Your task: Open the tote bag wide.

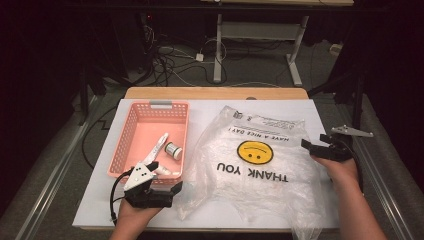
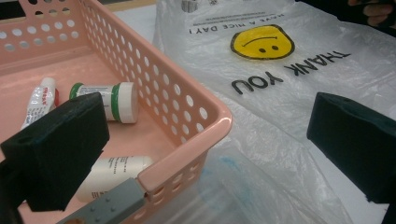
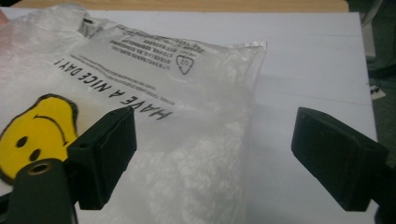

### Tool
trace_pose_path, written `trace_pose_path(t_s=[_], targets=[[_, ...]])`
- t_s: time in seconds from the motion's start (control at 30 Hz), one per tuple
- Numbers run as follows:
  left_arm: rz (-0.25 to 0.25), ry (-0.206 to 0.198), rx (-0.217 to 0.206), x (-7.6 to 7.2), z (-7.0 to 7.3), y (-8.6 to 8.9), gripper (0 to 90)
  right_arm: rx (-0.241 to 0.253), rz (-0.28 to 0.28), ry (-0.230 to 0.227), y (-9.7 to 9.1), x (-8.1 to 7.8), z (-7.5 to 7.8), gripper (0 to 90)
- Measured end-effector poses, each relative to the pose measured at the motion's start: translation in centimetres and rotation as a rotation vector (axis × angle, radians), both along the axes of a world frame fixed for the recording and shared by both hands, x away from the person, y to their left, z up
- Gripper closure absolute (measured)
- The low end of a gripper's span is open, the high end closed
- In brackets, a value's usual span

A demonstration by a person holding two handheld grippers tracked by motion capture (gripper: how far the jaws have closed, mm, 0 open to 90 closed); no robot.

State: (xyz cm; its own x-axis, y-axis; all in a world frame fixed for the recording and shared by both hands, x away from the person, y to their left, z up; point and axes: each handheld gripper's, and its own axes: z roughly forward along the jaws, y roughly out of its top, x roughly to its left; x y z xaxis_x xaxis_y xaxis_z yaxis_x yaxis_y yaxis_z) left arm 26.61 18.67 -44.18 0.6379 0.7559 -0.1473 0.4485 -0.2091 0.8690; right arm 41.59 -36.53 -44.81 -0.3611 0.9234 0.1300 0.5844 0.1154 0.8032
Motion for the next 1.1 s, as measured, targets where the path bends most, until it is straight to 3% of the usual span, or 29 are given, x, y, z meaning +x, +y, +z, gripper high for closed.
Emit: trace_pose_path(t_s=[0.17, 0.3, 0.4, 0.47, 0.53, 0.7, 0.87, 0.9, 0.93, 1.0, 1.1], targets=[[-0.006, -0.009, 0.01, 0.0, 0.0, -0.2, 0.0, -0.001, 0.0, 0.079, -0.2, 2.1, -1.3, 14.6], [-0.012, -0.013, 0.018, 0.0, 0.1, -0.5, 0.0, 0.004, 0.008, 0.095, -0.2, 2.7, -1.6, 15.9], [-0.011, -0.014, 0.019, 0.0, 0.1, -0.5, 0.0, -0.018, 0.032, 0.139, 0.5, 2.9, -2.3, 16.8], [-0.011, -0.012, 0.015, -0.1, 0.0, -0.5, 0.0, -0.025, 0.034, 0.147, 0.7, 2.8, -2.5, 17.2], [-0.012, -0.011, 0.006, -0.2, 0.1, -0.4, 0.0, -0.075, 0.046, 0.155, 1.2, 2.8, -2.7, 18.7], [-0.022, -0.022, 0.008, -0.3, 0.2, -0.7, 0.0, -0.058, 0.043, 0.131, 1.1, 2.8, -2.3, 23.0], [-0.028, -0.013, 0.012, -0.2, -0.1, -1.0, 0.0, -0.07, 0.054, 0.16, 1.1, 3.0, -2.9, 26.4], [-0.028, -0.013, 0.012, -0.2, -0.1, -1.0, 0.0, -0.077, 0.055, 0.155, 1.1, 2.9, -3.0, 29.2], [-0.028, -0.012, 0.012, -0.2, 0.0, -1.0, 0.0, -0.065, 0.087, 0.153, 1.1, 2.8, -2.9, 38.8], [-0.027, -0.014, 0.007, -0.2, 0.0, -1.0, 0.0, -0.069, 0.1, 0.154, 1.2, 2.8, -2.9, 40.8], [-0.027, -0.019, 0.006, -0.3, 0.2, -1.0, 0.0, -0.071, 0.14, 0.158, 1.7, 2.6, -2.9, 53.3]])
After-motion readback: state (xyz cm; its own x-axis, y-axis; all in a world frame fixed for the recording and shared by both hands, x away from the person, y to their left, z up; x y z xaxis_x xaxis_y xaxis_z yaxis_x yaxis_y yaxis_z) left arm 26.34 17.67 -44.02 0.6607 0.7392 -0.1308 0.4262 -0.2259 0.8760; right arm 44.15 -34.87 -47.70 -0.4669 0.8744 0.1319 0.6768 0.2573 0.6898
